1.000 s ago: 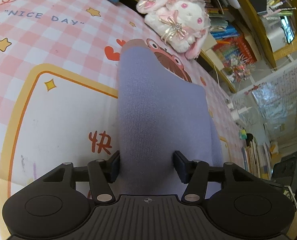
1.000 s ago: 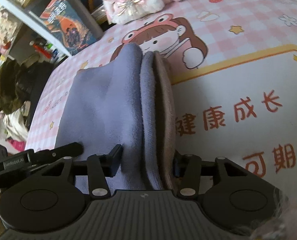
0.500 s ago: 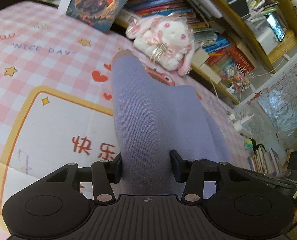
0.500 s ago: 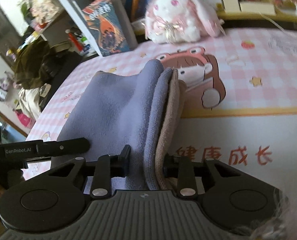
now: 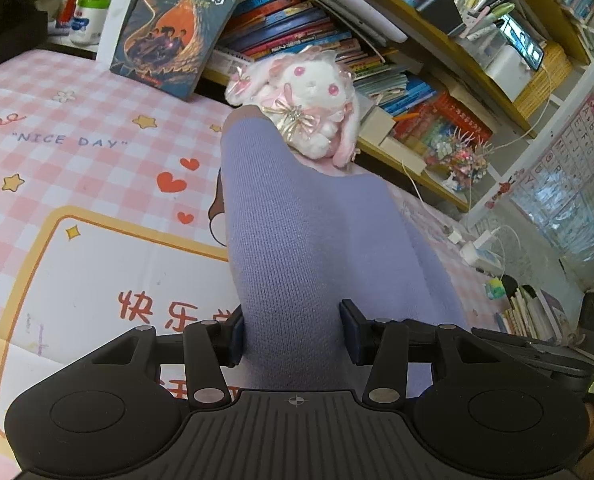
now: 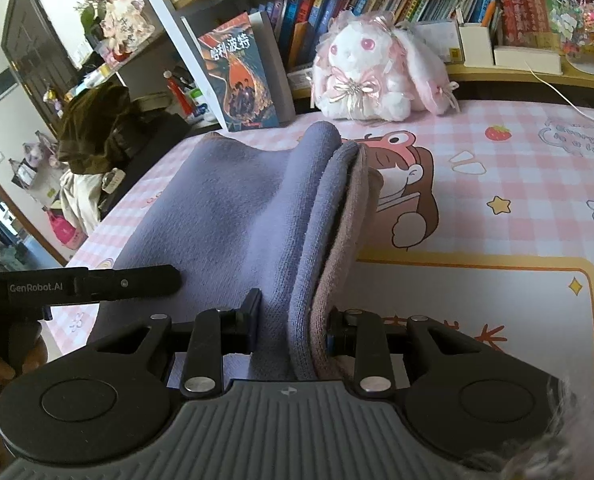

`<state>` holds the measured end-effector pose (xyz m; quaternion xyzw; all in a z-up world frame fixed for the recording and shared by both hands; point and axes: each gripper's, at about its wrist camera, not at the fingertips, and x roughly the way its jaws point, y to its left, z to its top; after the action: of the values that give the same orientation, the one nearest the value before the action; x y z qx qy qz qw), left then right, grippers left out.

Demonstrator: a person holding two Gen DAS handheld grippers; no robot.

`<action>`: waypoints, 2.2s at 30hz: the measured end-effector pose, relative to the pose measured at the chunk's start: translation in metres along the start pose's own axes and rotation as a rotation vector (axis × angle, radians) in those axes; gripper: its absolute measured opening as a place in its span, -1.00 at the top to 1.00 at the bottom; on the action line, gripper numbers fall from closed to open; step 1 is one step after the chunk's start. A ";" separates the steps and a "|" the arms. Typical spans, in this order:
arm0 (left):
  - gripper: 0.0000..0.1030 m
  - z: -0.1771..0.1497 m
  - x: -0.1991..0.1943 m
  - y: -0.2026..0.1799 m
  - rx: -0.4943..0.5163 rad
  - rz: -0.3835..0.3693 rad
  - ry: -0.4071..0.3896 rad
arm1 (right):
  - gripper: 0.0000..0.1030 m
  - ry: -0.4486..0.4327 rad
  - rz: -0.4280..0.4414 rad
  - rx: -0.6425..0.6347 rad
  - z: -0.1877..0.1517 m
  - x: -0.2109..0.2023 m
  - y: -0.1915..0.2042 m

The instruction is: Fold clothes

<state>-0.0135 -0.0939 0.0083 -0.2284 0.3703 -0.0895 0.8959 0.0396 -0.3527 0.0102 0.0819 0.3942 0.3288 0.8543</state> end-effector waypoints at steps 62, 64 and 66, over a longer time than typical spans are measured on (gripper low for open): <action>0.11 0.198 0.115 0.198 0.014 -0.129 0.056 | 0.47 -0.045 -0.183 0.041 0.148 0.226 0.080; 0.11 0.200 0.120 0.198 0.016 -0.125 0.052 | 0.47 -0.048 -0.180 0.041 0.152 0.233 0.075; 0.10 0.202 0.124 0.199 0.018 -0.121 0.050 | 0.47 -0.052 -0.176 0.045 0.155 0.237 0.072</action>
<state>0.2147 0.1095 -0.0383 -0.2400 0.3774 -0.1524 0.8814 0.2285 -0.1308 -0.0035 0.0744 0.3850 0.2411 0.8877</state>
